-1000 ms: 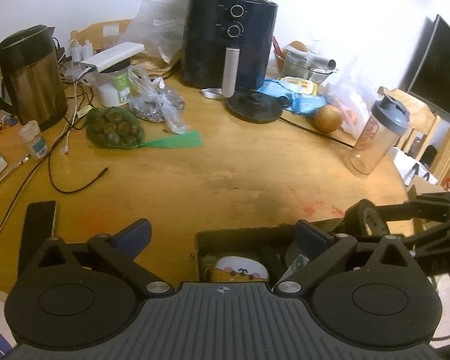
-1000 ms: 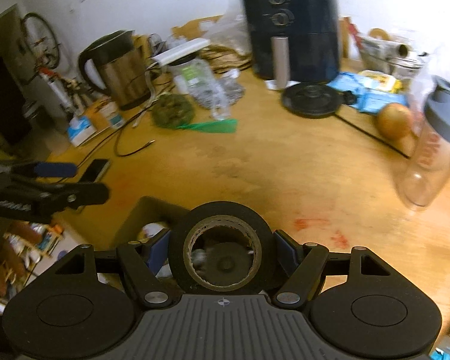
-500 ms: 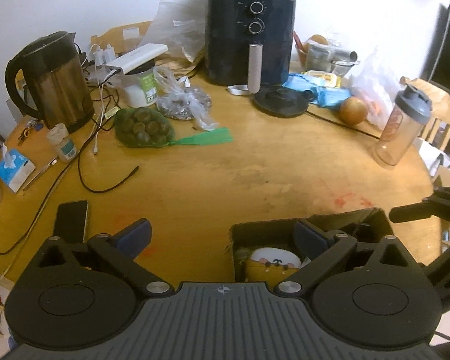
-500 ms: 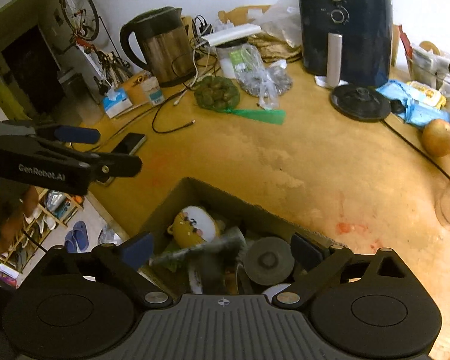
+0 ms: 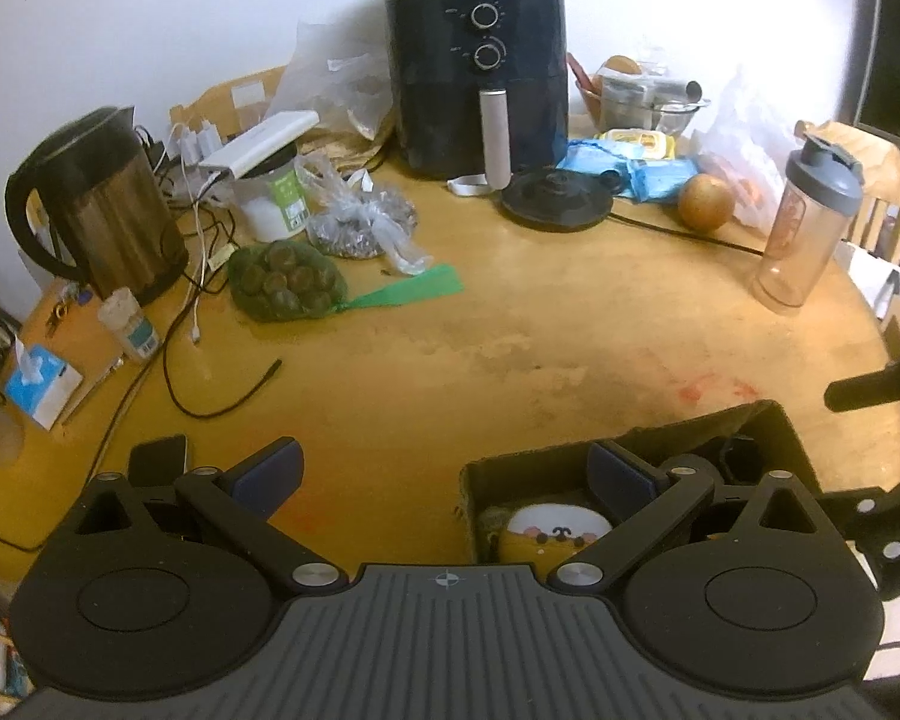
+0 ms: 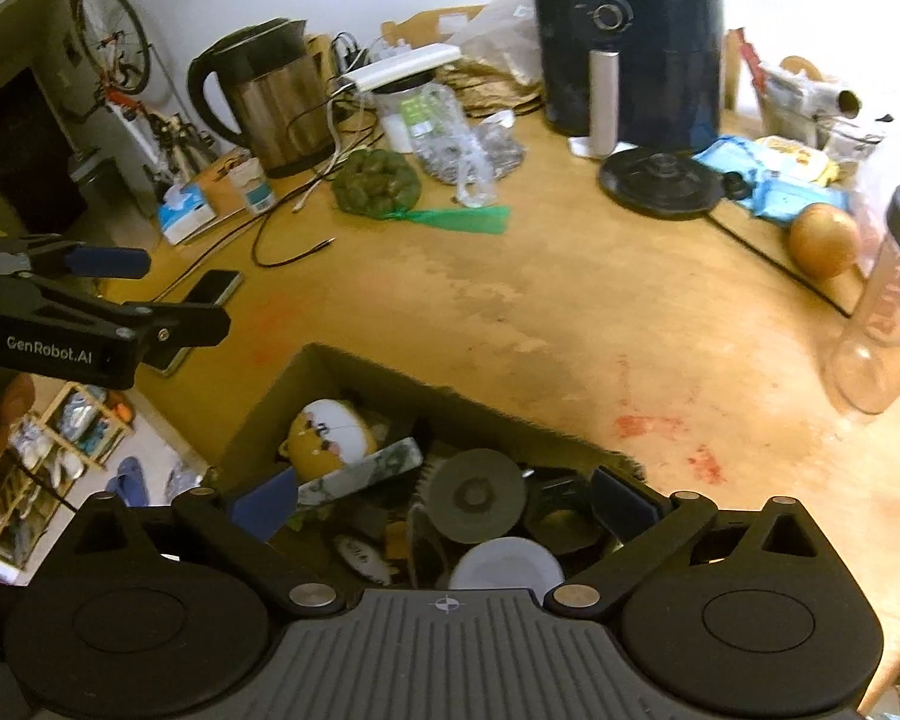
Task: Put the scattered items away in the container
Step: 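Open the left gripper over the box while the right gripper releases the tape roll into it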
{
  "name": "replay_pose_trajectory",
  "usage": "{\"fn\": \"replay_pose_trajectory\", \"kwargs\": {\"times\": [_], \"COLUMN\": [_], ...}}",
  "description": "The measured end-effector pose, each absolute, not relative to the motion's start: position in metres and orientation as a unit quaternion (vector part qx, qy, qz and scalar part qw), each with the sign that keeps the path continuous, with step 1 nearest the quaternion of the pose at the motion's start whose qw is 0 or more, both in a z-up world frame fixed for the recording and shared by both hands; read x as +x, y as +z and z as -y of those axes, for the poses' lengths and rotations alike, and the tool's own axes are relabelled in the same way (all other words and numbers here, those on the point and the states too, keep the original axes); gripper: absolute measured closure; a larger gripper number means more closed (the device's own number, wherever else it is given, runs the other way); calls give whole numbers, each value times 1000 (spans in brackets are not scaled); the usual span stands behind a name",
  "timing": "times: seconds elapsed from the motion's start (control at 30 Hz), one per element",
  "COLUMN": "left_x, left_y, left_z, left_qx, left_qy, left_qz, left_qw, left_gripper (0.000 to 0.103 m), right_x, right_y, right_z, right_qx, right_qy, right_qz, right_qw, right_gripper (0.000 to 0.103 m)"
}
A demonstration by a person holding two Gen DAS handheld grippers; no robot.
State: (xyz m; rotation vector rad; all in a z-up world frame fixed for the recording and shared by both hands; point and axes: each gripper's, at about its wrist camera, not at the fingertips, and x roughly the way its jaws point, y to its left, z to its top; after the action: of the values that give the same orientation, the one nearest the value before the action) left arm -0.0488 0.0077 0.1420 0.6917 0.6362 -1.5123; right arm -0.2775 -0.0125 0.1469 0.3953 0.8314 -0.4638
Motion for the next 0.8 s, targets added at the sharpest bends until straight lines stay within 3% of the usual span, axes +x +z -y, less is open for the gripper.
{"fn": "replay_pose_trajectory", "kwargs": {"times": [0.53, 0.8], "left_x": [-57, -56], "left_y": [156, 153], "left_z": [6, 15], "left_qx": [276, 261], "left_qy": [-680, -673], "left_qz": [-293, -350], "left_qw": [613, 597], "left_gripper": [0, 0], "right_x": [-290, -292], "right_y": [193, 194], "right_z": [0, 30], "right_qx": [22, 163], "right_qy": [-463, -450], "right_qz": [-267, -335], "right_qw": [845, 812], "right_gripper": [0, 0]}}
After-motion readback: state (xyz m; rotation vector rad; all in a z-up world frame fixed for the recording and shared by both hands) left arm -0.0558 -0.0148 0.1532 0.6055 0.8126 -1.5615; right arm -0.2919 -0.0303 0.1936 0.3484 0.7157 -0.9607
